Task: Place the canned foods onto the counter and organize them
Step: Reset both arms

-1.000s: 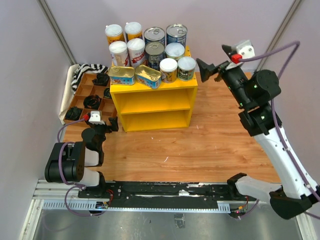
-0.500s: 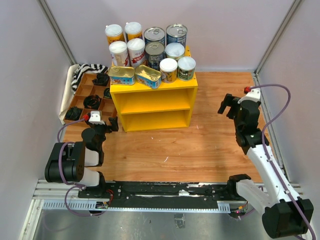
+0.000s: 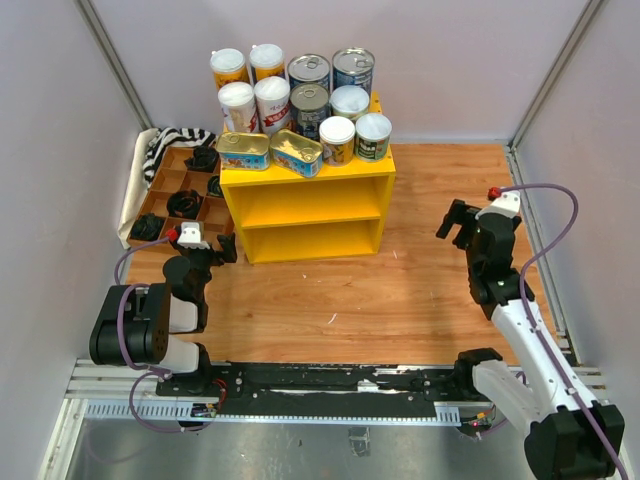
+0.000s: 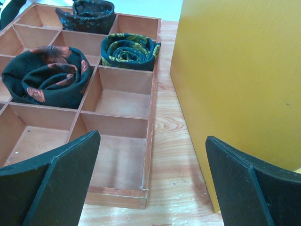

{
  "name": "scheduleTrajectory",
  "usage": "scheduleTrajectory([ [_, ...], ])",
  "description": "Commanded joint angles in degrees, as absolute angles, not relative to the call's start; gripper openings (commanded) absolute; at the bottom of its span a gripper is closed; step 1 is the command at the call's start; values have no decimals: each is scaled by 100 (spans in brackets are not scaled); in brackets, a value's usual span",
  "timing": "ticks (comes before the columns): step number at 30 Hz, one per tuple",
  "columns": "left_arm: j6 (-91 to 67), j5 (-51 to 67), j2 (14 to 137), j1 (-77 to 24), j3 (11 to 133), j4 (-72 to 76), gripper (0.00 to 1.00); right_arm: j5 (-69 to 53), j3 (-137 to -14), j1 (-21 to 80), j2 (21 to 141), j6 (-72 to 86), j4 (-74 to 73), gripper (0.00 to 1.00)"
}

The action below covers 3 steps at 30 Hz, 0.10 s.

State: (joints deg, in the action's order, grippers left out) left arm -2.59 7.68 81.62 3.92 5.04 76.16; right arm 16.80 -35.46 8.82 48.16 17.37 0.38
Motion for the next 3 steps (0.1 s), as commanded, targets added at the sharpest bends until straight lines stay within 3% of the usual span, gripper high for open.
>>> scheduleTrajectory([
  [1,-186,791,8164,367,567,7729,100,1868,-3532,811,4770,1800,204,99],
  [3,-189,791,8165,364,563,7737,100,1771,-3525,813,4779,1752,228,99],
])
